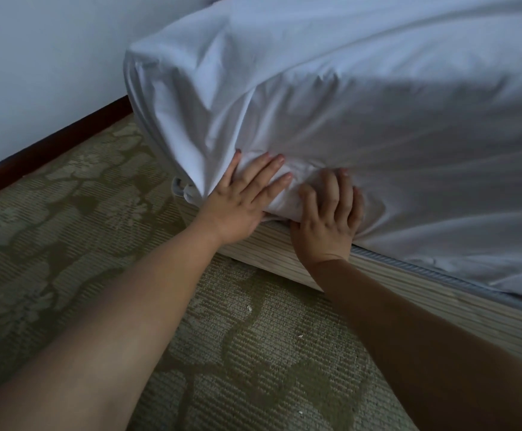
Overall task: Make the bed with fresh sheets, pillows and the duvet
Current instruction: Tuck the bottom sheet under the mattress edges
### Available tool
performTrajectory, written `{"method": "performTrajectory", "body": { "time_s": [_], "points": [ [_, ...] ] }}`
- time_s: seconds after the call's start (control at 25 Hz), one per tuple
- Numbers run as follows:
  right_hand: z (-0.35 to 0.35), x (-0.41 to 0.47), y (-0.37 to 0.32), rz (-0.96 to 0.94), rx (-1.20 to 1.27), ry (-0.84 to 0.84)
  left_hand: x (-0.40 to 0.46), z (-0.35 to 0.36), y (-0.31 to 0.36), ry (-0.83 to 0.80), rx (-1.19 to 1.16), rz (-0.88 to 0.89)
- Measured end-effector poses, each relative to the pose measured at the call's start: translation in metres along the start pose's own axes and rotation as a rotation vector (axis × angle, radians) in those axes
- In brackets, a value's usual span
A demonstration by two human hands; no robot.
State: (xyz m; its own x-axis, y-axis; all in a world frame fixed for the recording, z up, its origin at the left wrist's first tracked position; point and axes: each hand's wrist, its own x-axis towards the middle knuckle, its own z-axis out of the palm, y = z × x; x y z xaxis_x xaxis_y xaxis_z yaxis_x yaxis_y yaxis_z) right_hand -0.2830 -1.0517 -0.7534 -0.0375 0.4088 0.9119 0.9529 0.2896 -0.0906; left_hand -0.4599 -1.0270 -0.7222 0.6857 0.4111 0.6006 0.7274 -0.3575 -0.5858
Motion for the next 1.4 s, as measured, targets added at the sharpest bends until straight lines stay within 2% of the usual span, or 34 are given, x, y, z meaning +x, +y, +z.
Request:
{"method": "performTrajectory", "body": {
  "time_s": [0.12, 0.32, 0.48, 0.64, 0.8, 1.04, 1.2, 1.4],
  "points": [
    [-0.006, 0.001, 0.002, -0.049, 0.0, -0.075, -0.003, -0.008, -0.018, 0.014, 0.06, 0.112],
    [0.005, 0.0, 0.004, -0.074, -0.037, -0.018, 0.004, 0.003, -0.033, 0.116, 0.119, 0.174],
    [0.013, 0.004, -0.007, -0.077, -0.095, 0.115, 0.007, 0.005, -0.027, 0.221, 0.13, 0.162],
    [0.019, 0.004, -0.011, -0.114, -0.086, 0.177, 0.005, 0.015, -0.015, 0.241, 0.122, 0.09],
    [0.023, 0.002, -0.011, -0.118, -0.097, 0.17, -0.004, 0.024, -0.007, 0.144, 0.14, 0.024],
    [0.019, -0.002, -0.01, -0.104, -0.095, 0.109, -0.014, 0.002, 0.003, 0.004, 0.009, -0.059],
    [0.024, -0.006, -0.024, 0.01, -0.135, 0.039, -0.024, -0.012, -0.008, -0.034, 0.057, -0.19],
    [0.038, -0.001, -0.041, 0.135, -0.163, 0.072, -0.022, -0.008, -0.022, -0.124, 0.141, -0.123]
  ]
}}
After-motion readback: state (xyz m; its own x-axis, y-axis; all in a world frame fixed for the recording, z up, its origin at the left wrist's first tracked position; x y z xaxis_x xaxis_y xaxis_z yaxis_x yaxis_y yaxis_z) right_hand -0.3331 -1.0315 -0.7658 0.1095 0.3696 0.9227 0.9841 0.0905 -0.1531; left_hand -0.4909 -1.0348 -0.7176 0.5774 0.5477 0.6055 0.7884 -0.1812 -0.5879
